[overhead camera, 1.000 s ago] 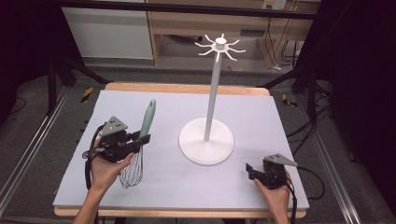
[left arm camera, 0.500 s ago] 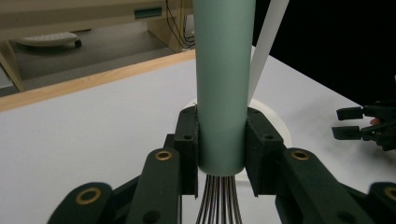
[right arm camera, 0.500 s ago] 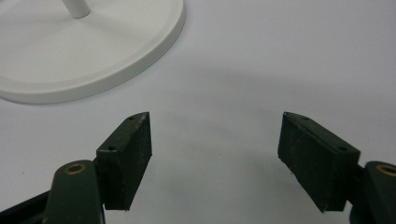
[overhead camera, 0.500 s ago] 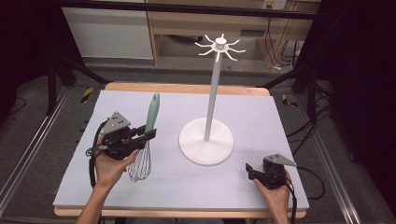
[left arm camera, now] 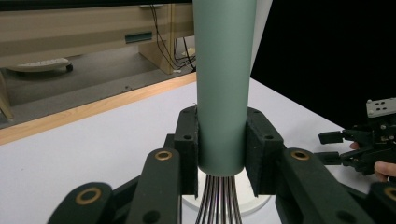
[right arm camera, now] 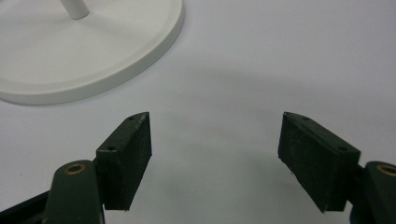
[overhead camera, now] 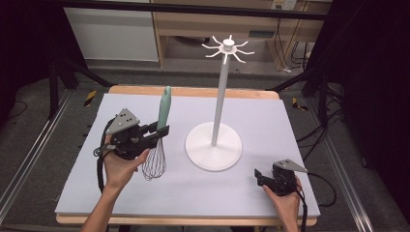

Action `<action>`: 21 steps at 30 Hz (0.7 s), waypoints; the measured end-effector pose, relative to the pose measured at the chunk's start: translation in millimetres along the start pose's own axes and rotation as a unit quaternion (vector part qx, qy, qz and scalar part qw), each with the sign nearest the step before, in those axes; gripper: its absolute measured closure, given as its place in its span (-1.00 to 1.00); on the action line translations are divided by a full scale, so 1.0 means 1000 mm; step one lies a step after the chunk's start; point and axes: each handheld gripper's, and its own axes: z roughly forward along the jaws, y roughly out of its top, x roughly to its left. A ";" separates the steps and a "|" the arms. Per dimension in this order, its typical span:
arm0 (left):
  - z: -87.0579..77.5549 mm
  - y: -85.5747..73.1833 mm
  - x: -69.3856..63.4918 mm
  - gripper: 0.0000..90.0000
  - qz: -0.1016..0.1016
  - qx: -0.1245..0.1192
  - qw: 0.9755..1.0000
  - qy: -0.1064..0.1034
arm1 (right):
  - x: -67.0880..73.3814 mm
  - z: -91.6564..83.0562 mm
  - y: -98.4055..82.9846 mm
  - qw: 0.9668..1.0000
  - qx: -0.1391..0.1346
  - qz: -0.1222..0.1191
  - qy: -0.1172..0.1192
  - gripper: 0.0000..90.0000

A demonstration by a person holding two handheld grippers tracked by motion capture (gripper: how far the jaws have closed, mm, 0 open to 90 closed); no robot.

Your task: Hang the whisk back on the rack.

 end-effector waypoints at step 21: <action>0.009 0.027 -0.009 0.53 0.016 -0.015 1.000 -0.008 | 0.000 0.000 0.000 1.000 0.000 0.001 -0.001 -0.42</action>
